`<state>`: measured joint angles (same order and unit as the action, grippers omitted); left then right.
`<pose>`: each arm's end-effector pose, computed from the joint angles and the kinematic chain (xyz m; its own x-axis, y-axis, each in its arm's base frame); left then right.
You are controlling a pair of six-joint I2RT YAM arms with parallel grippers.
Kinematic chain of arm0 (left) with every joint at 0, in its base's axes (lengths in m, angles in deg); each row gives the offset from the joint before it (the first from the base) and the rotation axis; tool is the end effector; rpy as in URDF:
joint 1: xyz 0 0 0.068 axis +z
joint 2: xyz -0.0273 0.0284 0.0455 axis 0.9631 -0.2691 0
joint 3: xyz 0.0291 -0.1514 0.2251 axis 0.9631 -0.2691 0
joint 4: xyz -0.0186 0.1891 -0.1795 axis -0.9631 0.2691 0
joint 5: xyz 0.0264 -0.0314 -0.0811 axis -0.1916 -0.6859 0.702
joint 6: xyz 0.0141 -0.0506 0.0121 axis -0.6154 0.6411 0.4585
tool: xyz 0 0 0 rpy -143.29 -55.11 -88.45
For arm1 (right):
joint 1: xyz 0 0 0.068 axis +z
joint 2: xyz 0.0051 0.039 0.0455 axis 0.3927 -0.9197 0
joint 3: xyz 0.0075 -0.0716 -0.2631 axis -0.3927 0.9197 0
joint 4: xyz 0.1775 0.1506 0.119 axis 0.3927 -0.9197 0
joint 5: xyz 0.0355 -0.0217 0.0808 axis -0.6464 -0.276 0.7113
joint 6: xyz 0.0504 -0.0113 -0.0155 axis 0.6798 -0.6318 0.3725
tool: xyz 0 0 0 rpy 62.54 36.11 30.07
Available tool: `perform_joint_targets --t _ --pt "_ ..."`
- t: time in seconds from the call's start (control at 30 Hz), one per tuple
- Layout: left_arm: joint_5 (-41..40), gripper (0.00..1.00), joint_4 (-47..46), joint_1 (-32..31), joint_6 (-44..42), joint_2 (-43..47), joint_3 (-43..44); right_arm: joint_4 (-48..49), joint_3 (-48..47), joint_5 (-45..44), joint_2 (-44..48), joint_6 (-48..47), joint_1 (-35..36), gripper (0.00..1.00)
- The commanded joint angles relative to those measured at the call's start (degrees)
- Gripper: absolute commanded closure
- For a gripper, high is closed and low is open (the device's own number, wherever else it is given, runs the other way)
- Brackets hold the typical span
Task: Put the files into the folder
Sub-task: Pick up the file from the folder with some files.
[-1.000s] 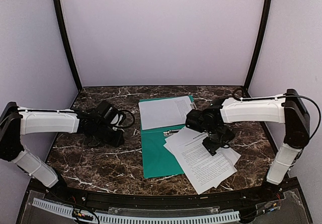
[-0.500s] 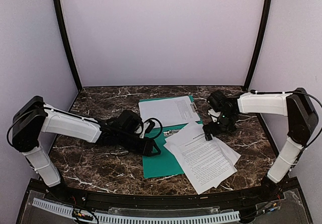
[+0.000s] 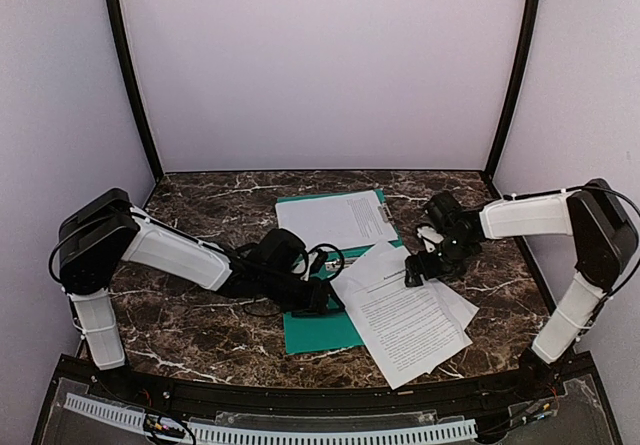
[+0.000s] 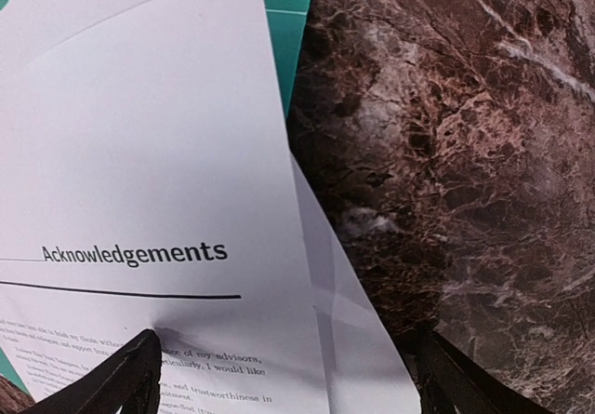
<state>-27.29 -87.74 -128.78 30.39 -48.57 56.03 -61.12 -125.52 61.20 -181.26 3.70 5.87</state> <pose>0.2096 -0.3160 0.1431 -0.9183 0.1499 -0.3665 0.3825 0.5754 -0.7229 0.2650 0.1491 0.1550 -0.9304 -0.2332 -0.2829 -0.2774 0.9523 0.1273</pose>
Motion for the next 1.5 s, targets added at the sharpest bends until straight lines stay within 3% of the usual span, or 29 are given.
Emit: perform_joint_targets --t 0.0,0.37,0.7,0.83,1.07,1.3,1.47 --pt "0.10 0.44 -1.63 -0.66 3.58 -1.07 -0.21 2.82 4.99 6.93 1.30 3.05 -0.12 0.10" --pt "-2.92 0.49 -3.19 -0.86 6.41 -3.27 -1.70 9.31 14.86 11.38 11.20 13.53 4.31 0.18" --pt "-6.90 0.52 -0.47 -0.05 4.36 -2.90 -2.17 13.86 18.97 10.51 13.71 23.02 11.40 0.28" --pt "-8.17 0.53 0.21 0.16 3.67 -2.35 -2.62 14.17 20.00 10.36 14.64 23.46 11.70 0.38" --pt "-9.63 0.53 1.59 0.29 2.22 -1.74 -2.44 13.38 20.45 10.98 17.96 23.64 11.70 0.73" --pt "-10.25 0.53 2.05 1.26 -0.26 1.08 -2.67 11.35 19.67 9.81 21.58 24.02 11.68 0.89" --pt "-6.52 0.49 -3.13 3.08 -2.71 5.40 -5.39 9.98 17.51 8.66 27.76 22.94 11.70 0.95"
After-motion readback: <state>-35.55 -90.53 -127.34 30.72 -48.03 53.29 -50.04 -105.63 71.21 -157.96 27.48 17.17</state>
